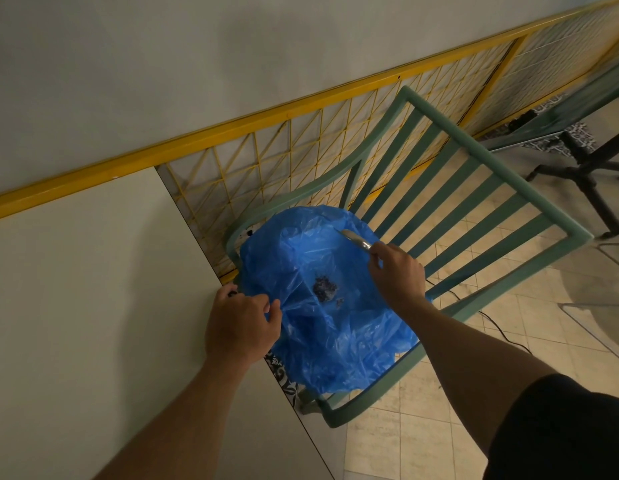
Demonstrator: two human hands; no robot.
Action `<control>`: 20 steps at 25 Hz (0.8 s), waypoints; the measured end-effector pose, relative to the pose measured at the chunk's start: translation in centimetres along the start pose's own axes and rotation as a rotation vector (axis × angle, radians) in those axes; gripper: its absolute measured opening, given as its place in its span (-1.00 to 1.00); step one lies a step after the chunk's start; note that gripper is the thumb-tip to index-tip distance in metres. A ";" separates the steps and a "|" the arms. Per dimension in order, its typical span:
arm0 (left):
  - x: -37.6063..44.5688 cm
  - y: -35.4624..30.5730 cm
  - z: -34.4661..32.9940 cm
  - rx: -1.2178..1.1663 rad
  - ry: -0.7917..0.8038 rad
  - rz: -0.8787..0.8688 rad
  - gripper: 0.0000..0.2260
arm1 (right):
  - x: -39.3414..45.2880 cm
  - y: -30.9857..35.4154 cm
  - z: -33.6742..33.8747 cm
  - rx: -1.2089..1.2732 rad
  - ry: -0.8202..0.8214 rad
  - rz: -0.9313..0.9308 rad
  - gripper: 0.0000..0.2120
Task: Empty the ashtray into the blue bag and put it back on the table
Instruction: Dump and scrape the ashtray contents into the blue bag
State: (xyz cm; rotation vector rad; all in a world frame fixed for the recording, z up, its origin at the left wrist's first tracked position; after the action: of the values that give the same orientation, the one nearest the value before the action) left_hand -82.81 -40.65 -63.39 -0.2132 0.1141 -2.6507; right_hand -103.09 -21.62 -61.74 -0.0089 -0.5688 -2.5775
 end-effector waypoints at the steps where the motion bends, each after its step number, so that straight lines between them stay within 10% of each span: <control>1: 0.0 0.0 0.0 0.000 0.001 0.001 -0.59 | 0.0 -0.1 -0.2 -0.010 0.022 -0.012 -0.85; 20: 0.0 0.1 -0.2 -0.005 -0.008 0.009 -0.58 | -0.2 -4.2 -0.9 0.581 -0.187 -0.692 -0.80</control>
State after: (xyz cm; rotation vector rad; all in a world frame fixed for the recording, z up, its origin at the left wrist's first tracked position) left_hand -82.76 -40.69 -63.59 -0.2238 0.1190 -2.6403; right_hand -104.75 -18.59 -64.24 0.1728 -1.6108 -2.9490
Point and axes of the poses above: each hand's wrist, its own x-axis towards the middle knuckle, its own z-axis out of the back of the hand, y = z × x, the point moved 3 cm from there along x, towards the middle knuckle, and after that the axes turned 7 degrees about x, right-handed, at the moved point
